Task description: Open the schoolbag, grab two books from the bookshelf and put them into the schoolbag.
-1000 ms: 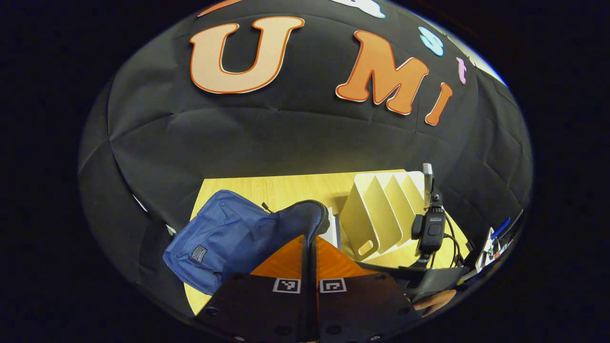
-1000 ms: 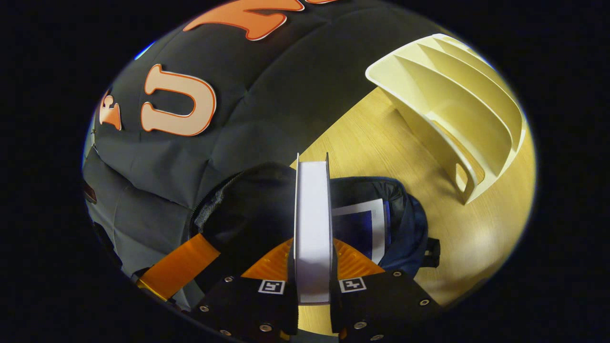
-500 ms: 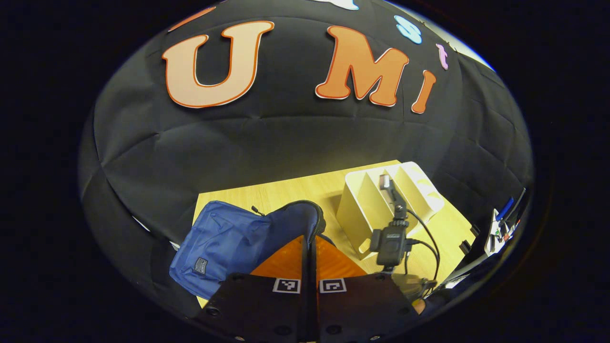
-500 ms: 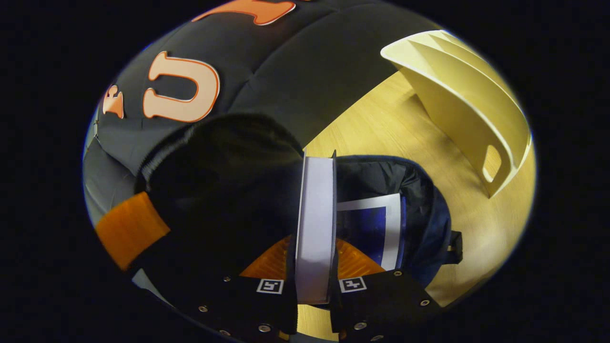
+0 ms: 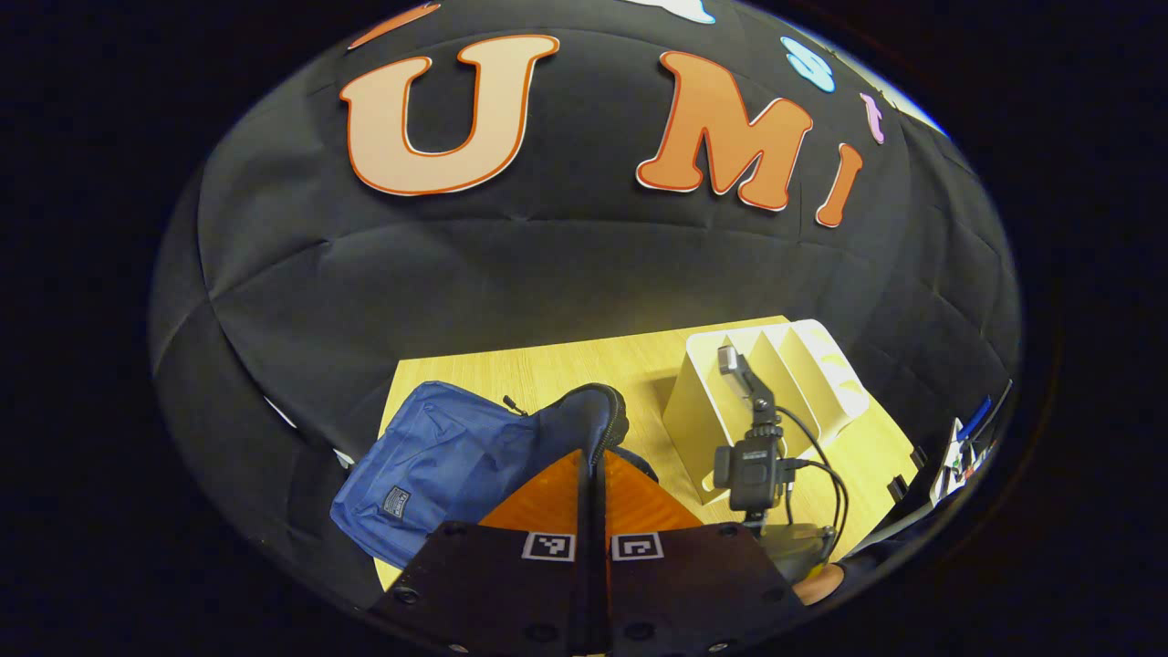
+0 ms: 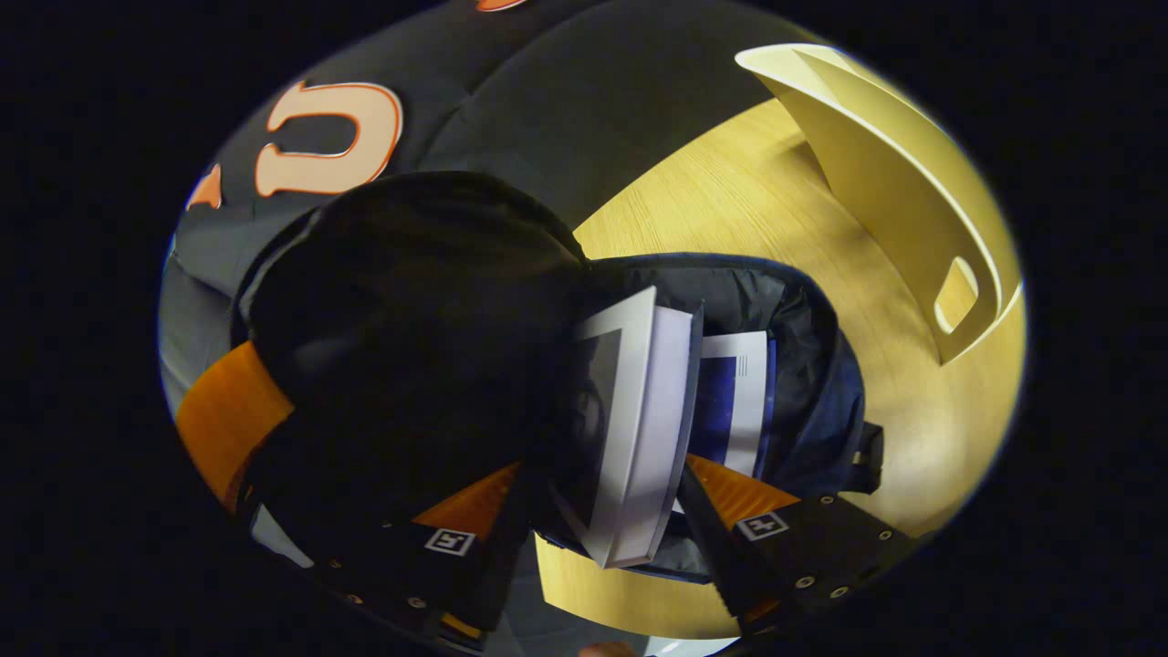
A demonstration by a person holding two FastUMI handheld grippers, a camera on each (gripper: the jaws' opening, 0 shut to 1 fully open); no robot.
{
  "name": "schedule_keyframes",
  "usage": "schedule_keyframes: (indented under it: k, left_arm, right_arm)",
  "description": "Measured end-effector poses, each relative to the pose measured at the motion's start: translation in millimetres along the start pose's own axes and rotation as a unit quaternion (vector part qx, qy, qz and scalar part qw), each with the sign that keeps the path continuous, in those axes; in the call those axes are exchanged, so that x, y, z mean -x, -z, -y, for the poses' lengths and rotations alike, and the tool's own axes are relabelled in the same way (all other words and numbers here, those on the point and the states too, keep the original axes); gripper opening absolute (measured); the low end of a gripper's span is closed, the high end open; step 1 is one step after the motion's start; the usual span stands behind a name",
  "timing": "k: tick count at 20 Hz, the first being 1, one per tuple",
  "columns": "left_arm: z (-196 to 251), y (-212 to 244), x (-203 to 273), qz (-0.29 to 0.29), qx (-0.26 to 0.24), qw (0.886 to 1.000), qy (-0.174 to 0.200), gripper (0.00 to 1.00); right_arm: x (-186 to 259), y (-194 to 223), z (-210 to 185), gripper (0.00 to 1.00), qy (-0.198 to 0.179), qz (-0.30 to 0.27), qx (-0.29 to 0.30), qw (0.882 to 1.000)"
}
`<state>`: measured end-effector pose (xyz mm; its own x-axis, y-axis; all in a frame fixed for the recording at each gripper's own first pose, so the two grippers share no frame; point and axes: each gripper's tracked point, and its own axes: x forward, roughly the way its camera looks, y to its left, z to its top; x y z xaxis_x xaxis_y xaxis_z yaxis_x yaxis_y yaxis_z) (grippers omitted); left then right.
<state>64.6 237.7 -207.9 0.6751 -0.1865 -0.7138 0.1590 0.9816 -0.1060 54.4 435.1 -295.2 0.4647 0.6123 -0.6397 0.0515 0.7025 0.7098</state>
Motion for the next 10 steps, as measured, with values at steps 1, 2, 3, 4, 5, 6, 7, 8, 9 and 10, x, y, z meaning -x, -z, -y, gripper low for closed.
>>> schedule_keyframes:
  k: [1,2,3,4,5,6,7,8,9,10]
  left_arm:
    - [0,1,0,0.001,0.003,1.000,-0.001,0.00]
    - [-1,0,0,0.003,0.006,1.000,-0.005,0.00]
    - [-1,0,1,0.005,0.009,1.000,-0.007,0.00]
    - [-3,-1,1,0.007,0.014,1.000,-0.011,0.00]
    - [-3,-3,0,0.009,0.020,1.000,-0.014,0.00]
    - [-3,-2,1,0.011,0.031,0.999,-0.018,0.00]
    - [-2,-1,1,0.013,0.038,0.999,-0.021,0.01]
    - [-3,0,1,0.014,0.042,0.999,-0.026,0.01]
    - [0,1,1,0.014,0.044,0.999,-0.027,0.01]
    - [3,1,1,0.016,0.043,0.999,-0.029,0.07]
  right_arm:
    - [6,-2,3,0.75,0.011,-0.004,0.020,1.000]
    - [12,-5,4,0.95,0.009,-0.004,0.038,0.999]
    - [14,-9,3,0.97,0.011,0.001,0.053,0.999]
    - [17,-9,0,0.96,0.006,-0.006,0.075,0.997]
    - [19,-8,-2,0.96,0.007,-0.013,0.091,0.996]
    - [24,-7,-1,0.97,0.008,-0.018,0.101,0.995]
    - [29,-11,-1,0.97,0.008,-0.009,0.107,0.994]
    - [34,-16,0,0.97,0.010,0.000,0.116,0.993]
    - [42,-23,2,0.97,0.011,0.011,0.126,0.992]
    - [55,-32,3,0.97,0.013,0.022,0.138,0.990]
